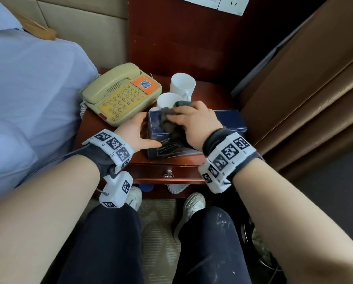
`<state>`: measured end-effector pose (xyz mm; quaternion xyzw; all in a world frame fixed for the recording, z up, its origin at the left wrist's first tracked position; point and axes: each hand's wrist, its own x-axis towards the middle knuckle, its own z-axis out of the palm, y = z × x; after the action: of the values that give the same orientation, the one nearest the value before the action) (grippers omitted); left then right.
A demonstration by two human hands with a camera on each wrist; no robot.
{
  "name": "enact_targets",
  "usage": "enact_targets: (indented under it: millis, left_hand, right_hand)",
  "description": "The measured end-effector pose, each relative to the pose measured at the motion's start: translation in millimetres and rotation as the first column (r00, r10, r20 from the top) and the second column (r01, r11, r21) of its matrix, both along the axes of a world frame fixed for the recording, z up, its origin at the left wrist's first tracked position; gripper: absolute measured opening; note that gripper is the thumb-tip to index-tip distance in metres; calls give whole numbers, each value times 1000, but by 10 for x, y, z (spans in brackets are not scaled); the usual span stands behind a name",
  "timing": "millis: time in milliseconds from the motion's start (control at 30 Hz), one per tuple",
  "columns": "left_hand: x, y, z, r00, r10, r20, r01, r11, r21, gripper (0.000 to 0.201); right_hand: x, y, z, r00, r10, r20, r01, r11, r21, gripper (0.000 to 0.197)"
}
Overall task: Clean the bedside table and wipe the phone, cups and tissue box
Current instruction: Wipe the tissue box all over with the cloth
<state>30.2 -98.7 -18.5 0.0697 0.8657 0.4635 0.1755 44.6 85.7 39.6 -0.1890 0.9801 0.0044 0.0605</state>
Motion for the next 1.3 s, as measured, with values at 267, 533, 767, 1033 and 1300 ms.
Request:
enact_targets:
  millis: [267, 533, 767, 1033, 1300]
  left_hand:
    - [-39, -47, -73, 999, -39, -16, 39, 999, -13, 98]
    - [-87, -60, -119, 997, -51, -64, 43, 991, -123, 94]
    - [-117, -85, -198, 996, -78, -48, 75, 995, -62, 112]
    - [-165, -107, -274, 998, -48, -26, 48, 999, 1, 111]
    - [-170, -112, -262, 996, -81, -38, 80, 996, -43, 113]
  right_hand:
    - [-294, -170, 148, 972, -207, 107, 221, 965, -143, 54]
    - [26, -105, 89, 961, 258, 98, -259, 966, 1, 50]
    - [-41, 325, -22, 941, -338, -1, 328, 913, -242, 49]
    - [129, 36, -106, 989, -146, 21, 147, 961, -235, 53]
    - [-60, 990, 127, 692, -713, 115, 721, 689, -70, 54]
